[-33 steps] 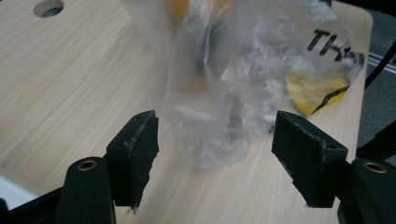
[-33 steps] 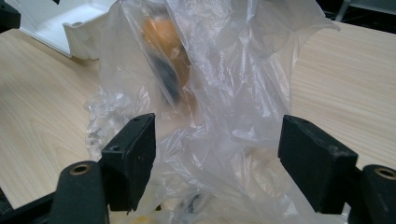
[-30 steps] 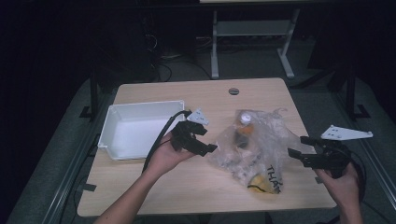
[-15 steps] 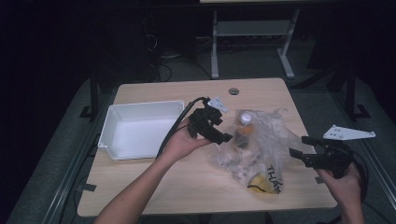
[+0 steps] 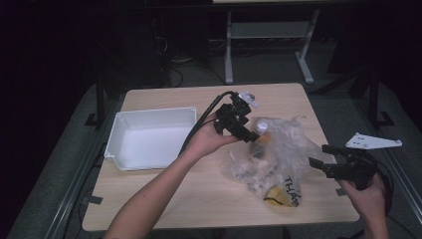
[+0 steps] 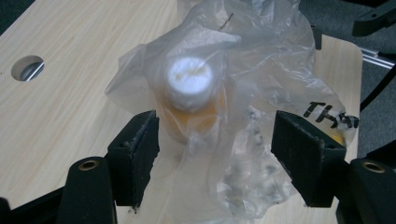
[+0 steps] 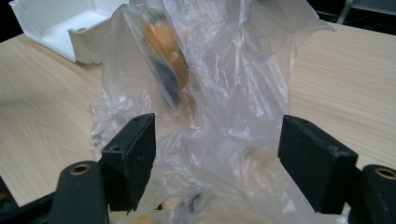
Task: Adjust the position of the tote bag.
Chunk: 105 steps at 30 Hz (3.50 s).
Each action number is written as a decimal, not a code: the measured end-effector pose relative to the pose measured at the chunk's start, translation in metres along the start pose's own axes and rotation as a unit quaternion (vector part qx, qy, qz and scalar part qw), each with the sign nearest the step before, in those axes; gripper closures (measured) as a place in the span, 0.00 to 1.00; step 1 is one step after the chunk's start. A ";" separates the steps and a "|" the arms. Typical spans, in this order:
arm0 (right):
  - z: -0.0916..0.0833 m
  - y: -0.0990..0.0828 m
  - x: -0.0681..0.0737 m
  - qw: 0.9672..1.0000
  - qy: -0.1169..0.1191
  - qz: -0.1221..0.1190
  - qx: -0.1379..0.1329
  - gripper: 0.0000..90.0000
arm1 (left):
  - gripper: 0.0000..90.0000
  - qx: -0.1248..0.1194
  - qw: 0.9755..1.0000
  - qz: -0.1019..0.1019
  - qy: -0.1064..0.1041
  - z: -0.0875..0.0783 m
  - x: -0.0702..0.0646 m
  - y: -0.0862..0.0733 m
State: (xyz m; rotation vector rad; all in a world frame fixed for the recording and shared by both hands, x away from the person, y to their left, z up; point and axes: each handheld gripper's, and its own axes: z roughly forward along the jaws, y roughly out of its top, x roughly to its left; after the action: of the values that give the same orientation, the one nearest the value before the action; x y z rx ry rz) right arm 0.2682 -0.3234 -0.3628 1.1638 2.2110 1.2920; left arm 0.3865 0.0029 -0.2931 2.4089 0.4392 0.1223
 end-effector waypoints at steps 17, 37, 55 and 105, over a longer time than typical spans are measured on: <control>-0.002 0.000 -0.002 1.000 0.004 0.004 -0.006 0.30 | 0.37 0.032 0.999 0.012 -0.004 0.020 0.000 0.040; -0.002 0.000 -0.002 1.000 0.007 0.004 -0.008 0.30 | 0.61 0.066 0.997 0.032 0.017 0.039 0.009 0.045; -0.004 0.000 -0.002 1.000 0.006 0.003 -0.012 0.30 | 0.70 0.063 0.998 0.024 0.008 0.031 0.010 0.045; -0.016 0.003 -0.001 0.999 -0.003 0.002 -0.034 0.30 | 1.00 0.146 0.988 0.016 0.036 0.031 0.028 -0.011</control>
State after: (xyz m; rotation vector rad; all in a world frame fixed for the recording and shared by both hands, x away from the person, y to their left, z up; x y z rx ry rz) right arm 0.2605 -0.3325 -0.3515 1.1457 2.1444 1.3531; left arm 0.4160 0.0012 -0.3250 2.7068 0.4801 0.1703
